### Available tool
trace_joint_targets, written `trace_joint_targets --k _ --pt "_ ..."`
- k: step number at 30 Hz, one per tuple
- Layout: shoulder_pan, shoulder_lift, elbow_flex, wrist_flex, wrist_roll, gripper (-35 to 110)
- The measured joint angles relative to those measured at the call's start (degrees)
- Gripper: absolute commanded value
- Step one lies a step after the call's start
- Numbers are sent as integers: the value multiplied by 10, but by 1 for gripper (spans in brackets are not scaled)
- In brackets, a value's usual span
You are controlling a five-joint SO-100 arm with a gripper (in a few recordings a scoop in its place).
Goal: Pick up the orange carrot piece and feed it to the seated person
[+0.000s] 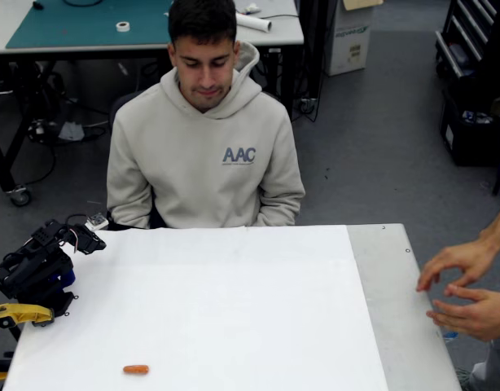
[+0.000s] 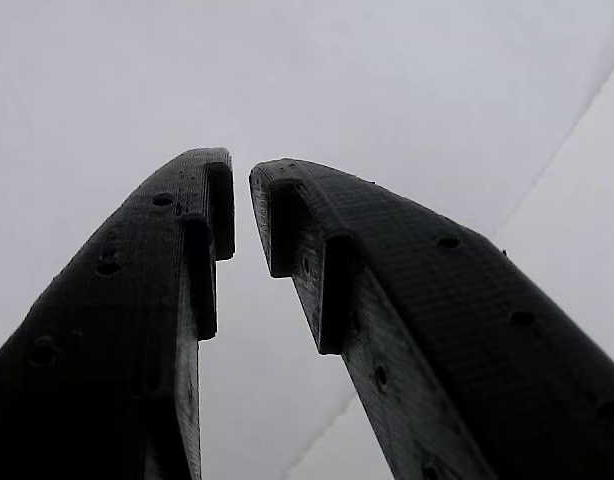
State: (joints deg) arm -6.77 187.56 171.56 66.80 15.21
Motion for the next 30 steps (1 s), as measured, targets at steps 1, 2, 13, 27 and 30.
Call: trace_joint_targets --k 1,2,13,27,30 --pt "-1 0 0 0 0 -2" --pt "-5 0 0 0 0 -2" --pt "-9 0 0 0 0 -2" --pt "-9 0 0 0 0 -2" --pt "-9 0 0 0 0 -2"
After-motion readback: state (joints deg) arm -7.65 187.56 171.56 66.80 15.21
